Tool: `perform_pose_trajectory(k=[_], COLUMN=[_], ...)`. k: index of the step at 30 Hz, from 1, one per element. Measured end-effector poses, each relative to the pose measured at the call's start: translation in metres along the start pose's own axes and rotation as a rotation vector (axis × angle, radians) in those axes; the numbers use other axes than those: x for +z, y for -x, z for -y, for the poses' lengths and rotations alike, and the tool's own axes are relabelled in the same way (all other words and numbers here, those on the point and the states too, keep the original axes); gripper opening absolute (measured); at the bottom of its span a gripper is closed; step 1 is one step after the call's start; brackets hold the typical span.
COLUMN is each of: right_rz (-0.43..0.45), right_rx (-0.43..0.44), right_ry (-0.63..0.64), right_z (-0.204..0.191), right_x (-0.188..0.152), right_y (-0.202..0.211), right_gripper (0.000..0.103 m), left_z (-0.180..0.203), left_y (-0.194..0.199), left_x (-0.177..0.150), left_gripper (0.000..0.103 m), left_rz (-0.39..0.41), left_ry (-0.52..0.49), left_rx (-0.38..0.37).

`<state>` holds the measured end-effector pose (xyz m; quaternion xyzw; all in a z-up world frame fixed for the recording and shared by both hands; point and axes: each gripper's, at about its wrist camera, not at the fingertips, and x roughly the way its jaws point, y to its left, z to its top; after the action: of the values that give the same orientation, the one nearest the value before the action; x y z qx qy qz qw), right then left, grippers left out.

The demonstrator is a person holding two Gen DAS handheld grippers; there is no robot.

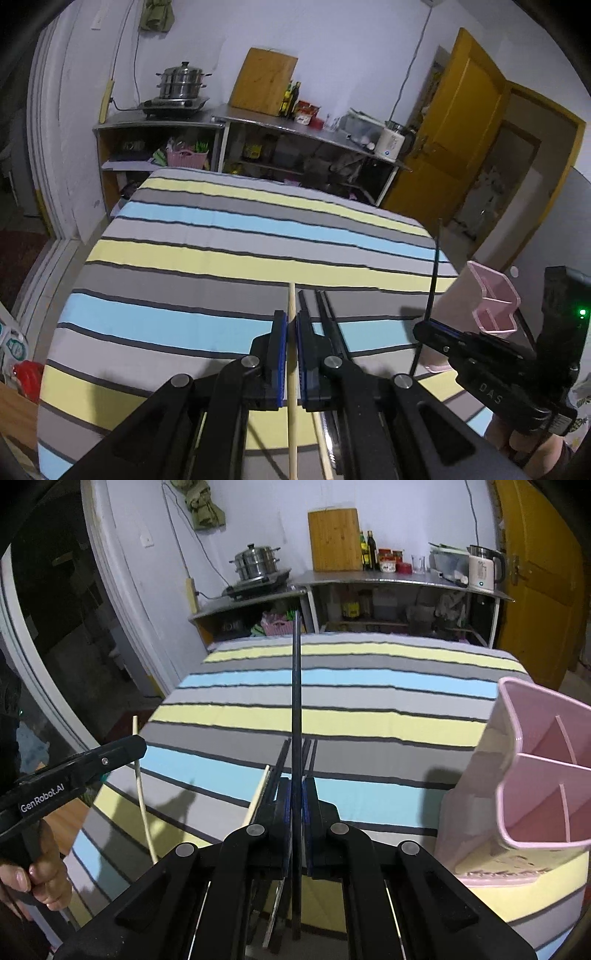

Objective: Organize utensils
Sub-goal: 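Lift both held chopsticks and carry them over the pink utensil holder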

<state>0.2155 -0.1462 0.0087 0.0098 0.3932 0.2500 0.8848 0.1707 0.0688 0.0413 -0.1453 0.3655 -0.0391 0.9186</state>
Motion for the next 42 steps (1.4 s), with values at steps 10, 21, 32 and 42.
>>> perform_pose_trajectory(k=[10,21,32,42], right_rz=[0.072,0.149,0.230,0.313], right_rx=[0.006,-0.001,-0.083,-0.139], right_ry=[-0.024,-0.061,-0.135,-0.196], right_z=[0.002,0.020,0.067,0.108], right_x=[0.000,-0.004,-0.001,0.018], right_y=[0.044,0.090,0.142,0.173], right_gripper=[0.006,0.006,0.006,0.006], left_z=[0.021,0.061,0.146,0.201], left_y=[0.053,0.081,0.059,0.044], left_x=[0.006,0.025,0.041,0.078], left_gripper=[0.005,0.005,0.005,0.005], left_rz=[0.054,0.086,0.053,0.106], left_ry=[-0.050,-0.096,-0.180,-0.186], left_rx=[-0.037,-0.108,-0.248,-0.338])
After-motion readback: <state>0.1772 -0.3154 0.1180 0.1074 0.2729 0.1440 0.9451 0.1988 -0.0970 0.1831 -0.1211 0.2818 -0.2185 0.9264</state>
